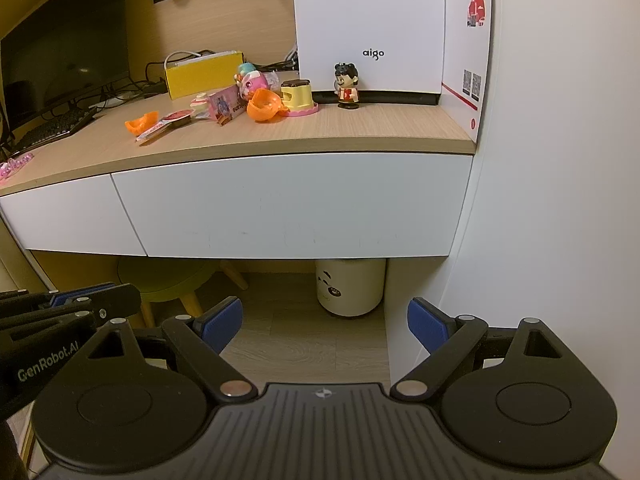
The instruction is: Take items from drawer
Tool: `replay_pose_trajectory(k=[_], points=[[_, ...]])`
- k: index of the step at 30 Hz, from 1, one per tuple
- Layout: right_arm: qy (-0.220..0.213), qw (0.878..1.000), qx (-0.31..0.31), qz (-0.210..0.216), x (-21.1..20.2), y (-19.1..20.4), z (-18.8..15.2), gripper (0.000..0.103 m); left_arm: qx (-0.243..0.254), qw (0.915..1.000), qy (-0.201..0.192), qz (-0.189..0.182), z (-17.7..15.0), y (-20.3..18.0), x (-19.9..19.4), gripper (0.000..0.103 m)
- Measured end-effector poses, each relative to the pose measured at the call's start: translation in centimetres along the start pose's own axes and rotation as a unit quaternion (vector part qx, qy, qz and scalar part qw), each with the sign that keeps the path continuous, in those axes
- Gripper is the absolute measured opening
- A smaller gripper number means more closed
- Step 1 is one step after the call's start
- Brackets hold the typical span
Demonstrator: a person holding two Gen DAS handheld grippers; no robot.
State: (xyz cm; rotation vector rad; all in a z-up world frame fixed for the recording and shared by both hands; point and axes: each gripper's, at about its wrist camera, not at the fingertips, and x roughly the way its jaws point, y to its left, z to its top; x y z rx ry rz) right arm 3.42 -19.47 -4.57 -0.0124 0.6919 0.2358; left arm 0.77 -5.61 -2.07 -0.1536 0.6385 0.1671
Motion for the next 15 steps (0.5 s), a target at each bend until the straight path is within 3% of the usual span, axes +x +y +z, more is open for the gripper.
replay_pose_trajectory(k=[15], points=[[0.009,1.000,0.006,-0.007,0.6,-0.7,-0.2,0.090,0.006,0.9999,0.001,-0.013,0.0,-0.1,1.0,0.015]])
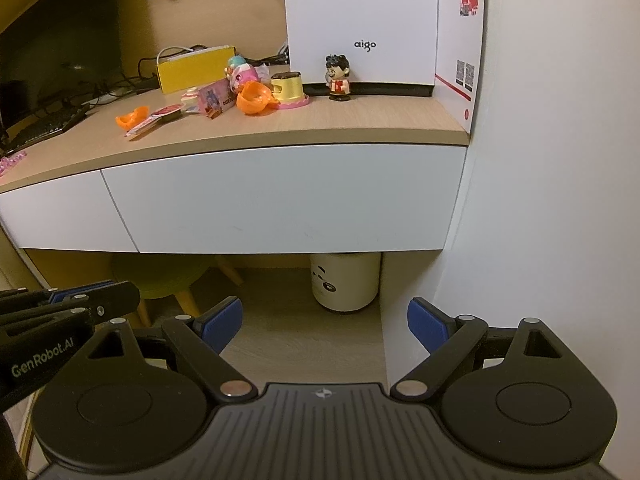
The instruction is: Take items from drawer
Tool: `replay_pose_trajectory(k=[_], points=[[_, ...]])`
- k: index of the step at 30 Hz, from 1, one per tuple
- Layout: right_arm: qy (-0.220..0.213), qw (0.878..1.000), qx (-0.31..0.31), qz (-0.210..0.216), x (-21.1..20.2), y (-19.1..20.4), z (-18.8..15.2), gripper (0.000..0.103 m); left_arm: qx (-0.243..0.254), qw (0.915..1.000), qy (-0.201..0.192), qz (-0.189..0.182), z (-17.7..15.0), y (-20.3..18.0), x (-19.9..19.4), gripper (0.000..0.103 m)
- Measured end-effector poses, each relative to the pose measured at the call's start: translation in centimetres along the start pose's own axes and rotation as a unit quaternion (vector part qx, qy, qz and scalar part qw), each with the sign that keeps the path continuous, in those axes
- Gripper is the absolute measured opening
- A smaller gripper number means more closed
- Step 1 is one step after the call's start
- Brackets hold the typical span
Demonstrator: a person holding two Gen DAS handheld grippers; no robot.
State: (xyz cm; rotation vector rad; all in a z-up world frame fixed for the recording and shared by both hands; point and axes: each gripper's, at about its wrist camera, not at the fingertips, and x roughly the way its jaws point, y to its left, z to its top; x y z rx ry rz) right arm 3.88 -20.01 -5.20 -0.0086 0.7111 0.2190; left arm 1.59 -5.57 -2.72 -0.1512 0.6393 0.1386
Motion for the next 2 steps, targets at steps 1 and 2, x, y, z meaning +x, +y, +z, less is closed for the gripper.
replay_pose_trajectory(k=[1,2], points=[[0.002,1.000,0.003,0.002,0.09,-0.08,0.01,0.090,0.002,1.0000,0.001,0.006,0.07,0.03,0.10,0.015],[0.005,1.000,0.007,0.006,0.13,-0.12,0.02,0.090,0.003,1.0000,0.004,0.008,0.20,0.22,0.18,0.015]])
